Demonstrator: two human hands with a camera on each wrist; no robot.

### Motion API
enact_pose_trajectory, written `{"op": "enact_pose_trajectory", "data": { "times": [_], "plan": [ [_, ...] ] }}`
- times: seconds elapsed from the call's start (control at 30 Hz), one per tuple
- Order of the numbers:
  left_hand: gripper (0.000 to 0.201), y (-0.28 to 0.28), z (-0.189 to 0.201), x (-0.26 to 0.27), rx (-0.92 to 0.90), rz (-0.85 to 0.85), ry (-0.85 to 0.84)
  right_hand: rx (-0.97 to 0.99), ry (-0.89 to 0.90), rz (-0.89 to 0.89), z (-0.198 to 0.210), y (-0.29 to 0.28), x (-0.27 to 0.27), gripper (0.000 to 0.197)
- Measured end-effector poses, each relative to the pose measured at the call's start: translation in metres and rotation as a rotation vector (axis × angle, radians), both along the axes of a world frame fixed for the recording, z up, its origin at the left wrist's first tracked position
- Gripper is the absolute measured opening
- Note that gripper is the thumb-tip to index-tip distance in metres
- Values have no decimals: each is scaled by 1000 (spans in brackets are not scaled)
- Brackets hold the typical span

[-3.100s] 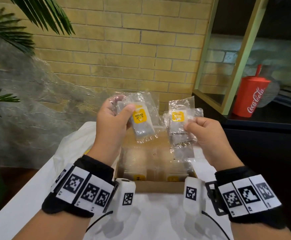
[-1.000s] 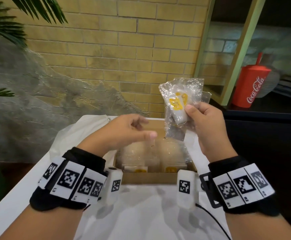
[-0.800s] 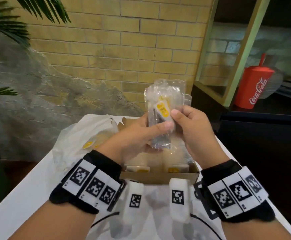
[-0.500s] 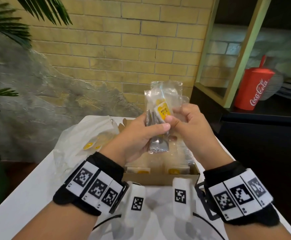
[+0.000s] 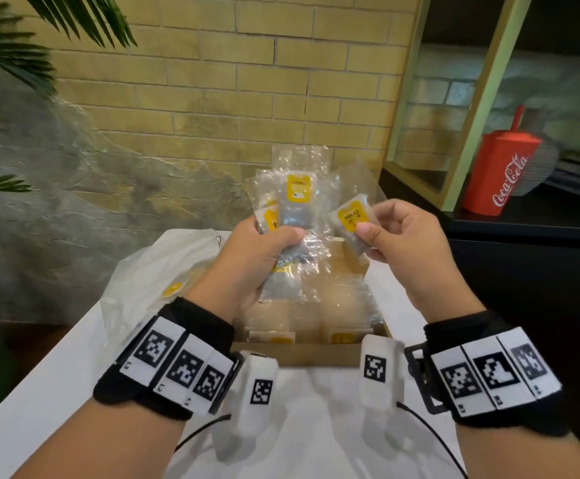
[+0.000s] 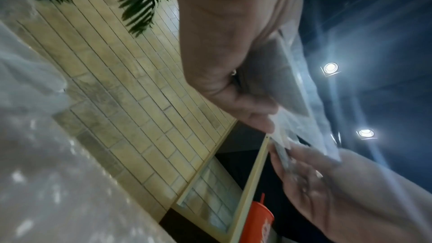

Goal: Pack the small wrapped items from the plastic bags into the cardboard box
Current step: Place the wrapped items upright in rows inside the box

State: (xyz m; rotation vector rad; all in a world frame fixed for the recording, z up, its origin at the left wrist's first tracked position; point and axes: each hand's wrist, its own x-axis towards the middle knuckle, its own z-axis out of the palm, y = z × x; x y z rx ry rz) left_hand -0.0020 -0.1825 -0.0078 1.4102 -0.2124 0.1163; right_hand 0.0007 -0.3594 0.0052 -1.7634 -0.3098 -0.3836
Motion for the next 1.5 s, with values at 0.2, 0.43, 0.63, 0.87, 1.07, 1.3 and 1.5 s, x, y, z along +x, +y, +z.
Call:
{"op": "enact_pose_trajectory", "data": {
  "times": [0.2,0.43,0.63,0.87,1.07,1.3,1.5],
  "plan": [
    [13,38,14,9,-22,211,-32,-584,199,125,-1,-15,-1,5],
    [13,35,16,5,44,138,-49,-1147,382,106,-13,-4,-1,15],
    [17,29,15,2,68,128,-48,-1192,345,97,-16,4,-2,17],
    [17,29,16,1,46,108,-42,-1269,338,81,-22,7,0,22],
    [16,29,16,2,21,99,-25,-1272,308,62,-23,5,1,22],
    [17,28,16,1,14,106,-19,-1254,298,4,-24,4,3,24],
    [16,28,15,1,25,106,-19,-1308,329,25,-26,6,3,25]
  ]
}}
